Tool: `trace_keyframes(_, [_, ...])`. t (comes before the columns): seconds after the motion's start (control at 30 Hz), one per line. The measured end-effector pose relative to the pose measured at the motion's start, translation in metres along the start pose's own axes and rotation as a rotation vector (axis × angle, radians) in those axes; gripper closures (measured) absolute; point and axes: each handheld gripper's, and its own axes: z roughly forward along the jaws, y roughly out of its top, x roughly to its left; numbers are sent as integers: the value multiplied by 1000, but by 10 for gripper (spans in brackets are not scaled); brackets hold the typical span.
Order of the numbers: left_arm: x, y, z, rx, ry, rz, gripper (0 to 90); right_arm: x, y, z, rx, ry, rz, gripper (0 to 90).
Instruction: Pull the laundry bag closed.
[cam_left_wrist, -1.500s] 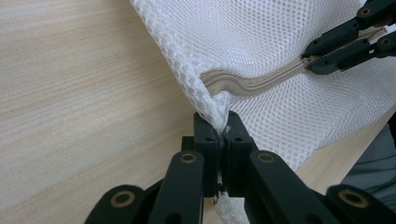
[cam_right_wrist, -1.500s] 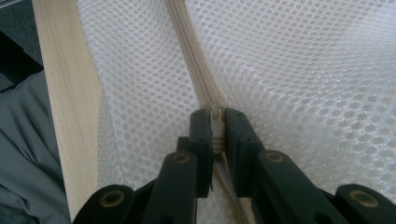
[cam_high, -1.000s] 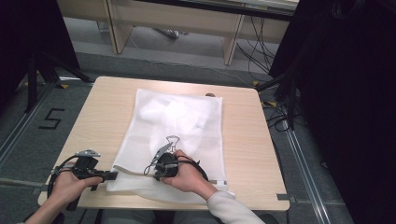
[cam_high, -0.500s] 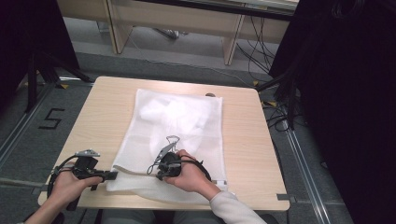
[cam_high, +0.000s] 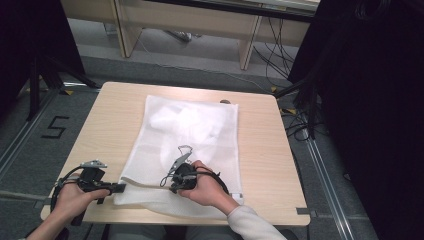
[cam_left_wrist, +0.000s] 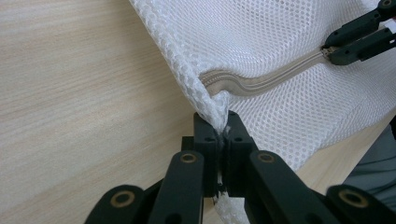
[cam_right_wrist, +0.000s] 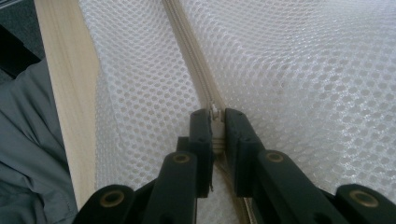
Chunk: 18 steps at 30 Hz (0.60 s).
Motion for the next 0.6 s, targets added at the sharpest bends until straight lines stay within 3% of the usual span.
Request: trace_keyframes(0.6, [0, 0, 0, 1, 3, 3, 862, -2, -6, -7, 1, -8, 15, 826])
